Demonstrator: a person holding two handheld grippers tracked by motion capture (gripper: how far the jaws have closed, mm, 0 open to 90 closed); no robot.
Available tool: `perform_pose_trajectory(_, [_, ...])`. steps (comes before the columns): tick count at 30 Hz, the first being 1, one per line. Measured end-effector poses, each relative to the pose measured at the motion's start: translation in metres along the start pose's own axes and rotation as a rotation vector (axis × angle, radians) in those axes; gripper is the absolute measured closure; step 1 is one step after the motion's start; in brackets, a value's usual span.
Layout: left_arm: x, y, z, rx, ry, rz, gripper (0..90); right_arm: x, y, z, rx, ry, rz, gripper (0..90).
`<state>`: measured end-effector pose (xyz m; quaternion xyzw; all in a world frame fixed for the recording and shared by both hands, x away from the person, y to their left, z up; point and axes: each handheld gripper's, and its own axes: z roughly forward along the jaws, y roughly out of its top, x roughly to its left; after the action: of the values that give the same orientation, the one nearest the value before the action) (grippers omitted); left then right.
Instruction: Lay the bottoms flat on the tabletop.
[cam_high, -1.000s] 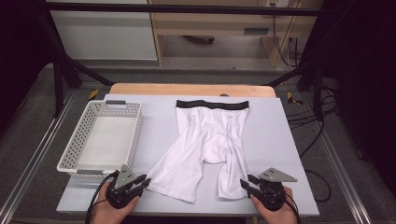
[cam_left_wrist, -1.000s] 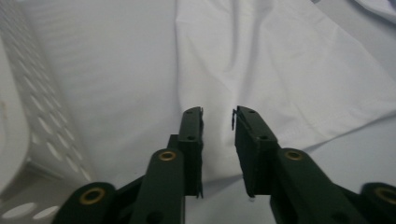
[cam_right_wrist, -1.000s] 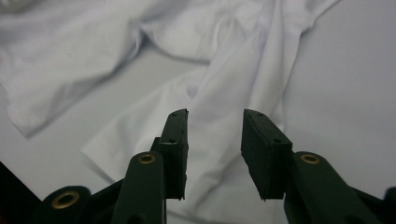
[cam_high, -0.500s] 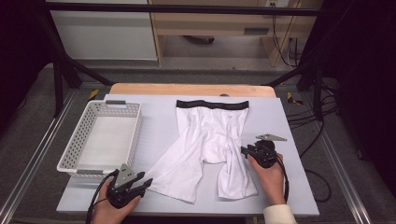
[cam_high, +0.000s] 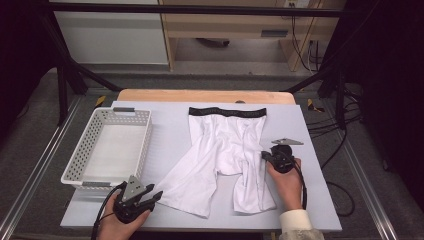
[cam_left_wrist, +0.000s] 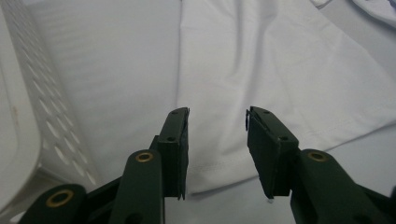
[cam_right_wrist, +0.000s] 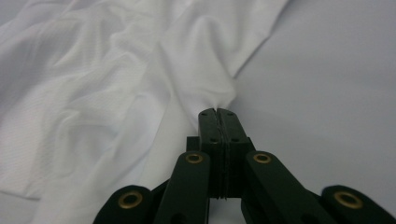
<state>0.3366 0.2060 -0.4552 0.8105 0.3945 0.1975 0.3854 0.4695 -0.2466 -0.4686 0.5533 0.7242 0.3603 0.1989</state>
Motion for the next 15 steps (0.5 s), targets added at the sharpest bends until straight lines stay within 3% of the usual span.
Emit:
perform_pose_trajectory(3, [0.0,0.0,0.001,0.007,-0.002,-0.009,58.5,-0.015,0.007,-0.006,0.006,-0.094,0.012,90.0])
perform_pose_trajectory(6, [-0.001,0.0,0.001,0.003,0.002,-0.011,58.3,-0.03,0.008,-0.008,0.016,-0.138,0.089,82.3])
perform_pose_trajectory(10, [0.0,0.0,-0.001,-0.004,0.014,-0.007,57.4,-0.024,-0.003,-0.02,0.005,-0.105,0.09,76.2])
perform_pose_trajectory(15, [0.0,0.001,-0.002,-0.003,0.02,-0.005,56.6,0.002,-0.035,-0.053,0.002,-0.042,0.044,69.1])
